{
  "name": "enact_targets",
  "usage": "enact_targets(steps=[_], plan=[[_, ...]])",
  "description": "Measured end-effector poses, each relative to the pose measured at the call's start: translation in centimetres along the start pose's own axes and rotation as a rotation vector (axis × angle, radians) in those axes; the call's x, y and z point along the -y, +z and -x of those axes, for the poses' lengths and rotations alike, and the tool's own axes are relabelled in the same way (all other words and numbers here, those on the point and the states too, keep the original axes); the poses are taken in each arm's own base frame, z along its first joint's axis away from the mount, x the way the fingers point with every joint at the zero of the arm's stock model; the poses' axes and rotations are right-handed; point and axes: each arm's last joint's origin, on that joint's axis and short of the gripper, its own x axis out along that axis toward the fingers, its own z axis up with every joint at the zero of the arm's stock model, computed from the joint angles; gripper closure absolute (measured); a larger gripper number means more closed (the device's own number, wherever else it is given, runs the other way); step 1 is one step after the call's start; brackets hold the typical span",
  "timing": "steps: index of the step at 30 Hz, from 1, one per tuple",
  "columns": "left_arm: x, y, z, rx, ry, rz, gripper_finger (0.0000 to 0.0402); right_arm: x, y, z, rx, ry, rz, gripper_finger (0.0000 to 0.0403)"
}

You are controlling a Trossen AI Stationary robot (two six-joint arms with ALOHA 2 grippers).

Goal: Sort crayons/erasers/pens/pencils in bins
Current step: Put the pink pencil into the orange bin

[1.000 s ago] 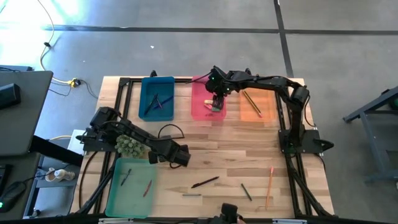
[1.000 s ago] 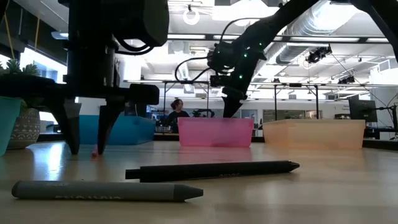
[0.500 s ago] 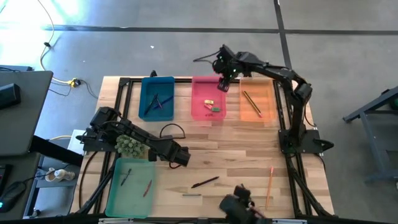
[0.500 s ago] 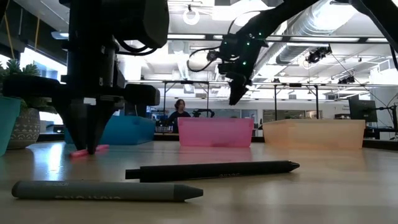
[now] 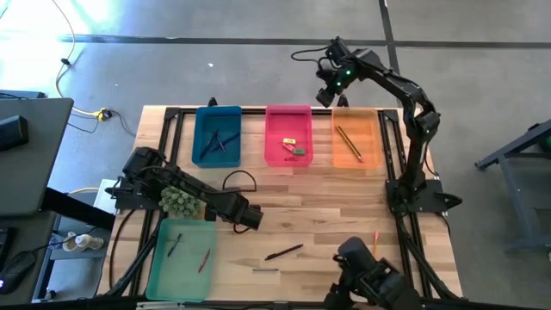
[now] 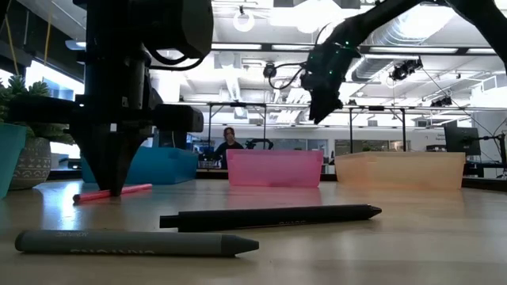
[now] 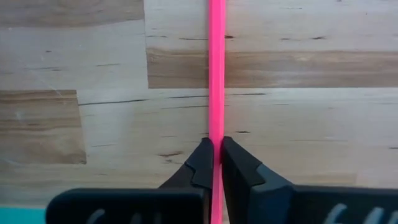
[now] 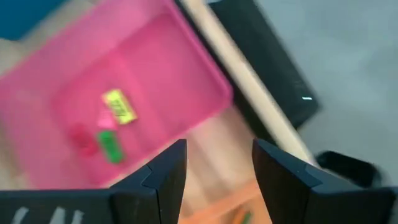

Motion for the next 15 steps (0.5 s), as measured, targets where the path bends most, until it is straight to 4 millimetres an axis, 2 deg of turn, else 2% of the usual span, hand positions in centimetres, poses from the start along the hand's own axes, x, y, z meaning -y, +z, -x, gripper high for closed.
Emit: enact_targets(steps=[8,15], plan=[[0.3,-0.2,1.2,-0.057,-0.084,-0.083,0.0401,-0.7,-0.2,1.0,0.047,0.184,-0.004,0.0229],[1.4,-0.4,1.6,-0.087,-0.208,-0.206,0.04,-2.8,-0.2,4.2,0.117,0.183,0.051,0.0229]])
